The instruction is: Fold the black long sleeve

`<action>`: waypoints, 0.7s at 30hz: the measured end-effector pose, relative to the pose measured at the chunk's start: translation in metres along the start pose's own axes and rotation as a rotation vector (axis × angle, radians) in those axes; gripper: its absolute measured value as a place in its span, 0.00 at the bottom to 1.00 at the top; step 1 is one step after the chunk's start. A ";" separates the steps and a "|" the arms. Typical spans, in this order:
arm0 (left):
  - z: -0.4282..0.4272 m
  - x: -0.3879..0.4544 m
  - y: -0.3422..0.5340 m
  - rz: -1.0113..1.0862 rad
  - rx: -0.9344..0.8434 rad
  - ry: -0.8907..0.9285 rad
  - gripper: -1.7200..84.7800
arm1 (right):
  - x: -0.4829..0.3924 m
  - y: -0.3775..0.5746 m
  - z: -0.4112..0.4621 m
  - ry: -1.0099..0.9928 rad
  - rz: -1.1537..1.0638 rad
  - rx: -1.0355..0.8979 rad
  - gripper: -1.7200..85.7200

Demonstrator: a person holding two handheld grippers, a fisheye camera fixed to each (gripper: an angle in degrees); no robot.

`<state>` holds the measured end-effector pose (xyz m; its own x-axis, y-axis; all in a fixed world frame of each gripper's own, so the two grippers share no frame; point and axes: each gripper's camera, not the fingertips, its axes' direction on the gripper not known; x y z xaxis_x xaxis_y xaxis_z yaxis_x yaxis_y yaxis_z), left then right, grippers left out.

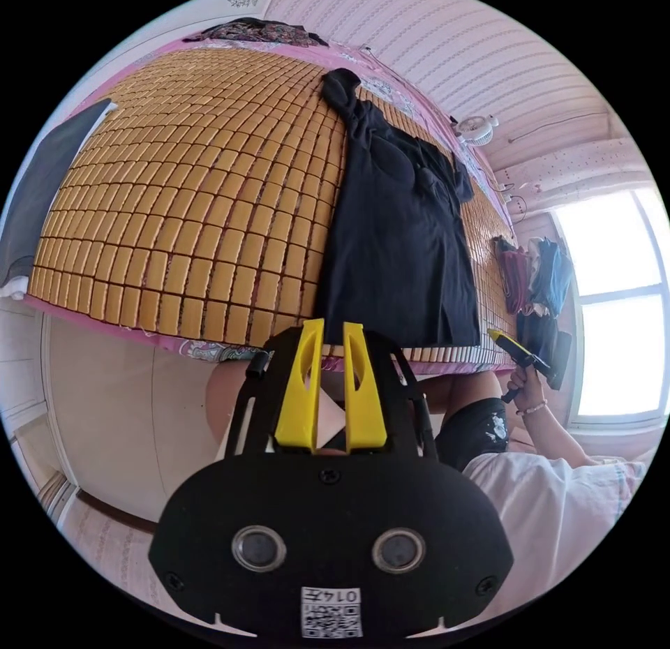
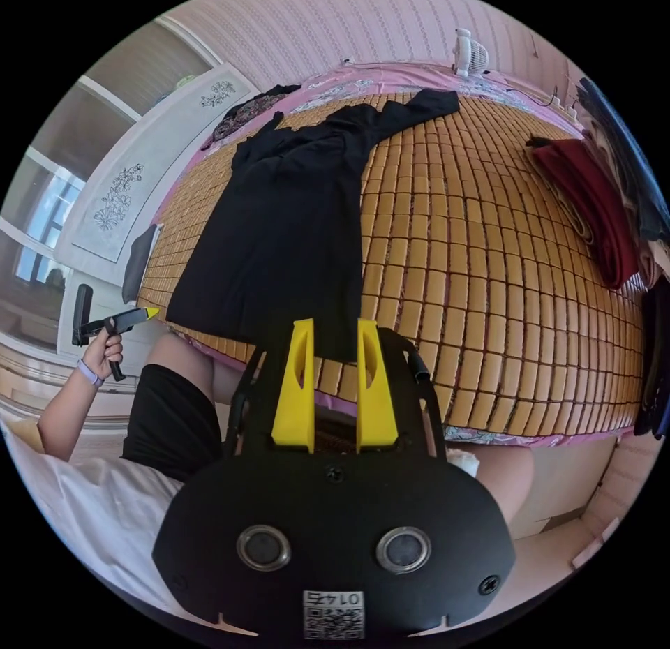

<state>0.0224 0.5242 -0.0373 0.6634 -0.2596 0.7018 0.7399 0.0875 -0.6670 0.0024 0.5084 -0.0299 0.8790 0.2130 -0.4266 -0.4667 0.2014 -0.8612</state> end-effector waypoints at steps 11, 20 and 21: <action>0.019 0.007 0.032 0.080 -0.088 -0.210 0.02 | 0.011 0.038 0.000 0.032 -0.031 -0.104 0.01; -0.003 -0.022 0.088 -0.001 -0.055 -0.094 0.01 | 0.018 0.084 -0.003 0.054 0.039 -0.175 0.01; -0.003 -0.025 0.095 -0.013 -0.056 -0.082 0.01 | 0.018 0.089 -0.002 0.051 0.050 -0.190 0.01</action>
<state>0.0756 0.5361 -0.1191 0.6623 -0.1802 0.7273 0.7427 0.0297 -0.6689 -0.0232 0.5282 -0.1151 0.8613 0.1681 -0.4794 -0.4873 0.0064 -0.8732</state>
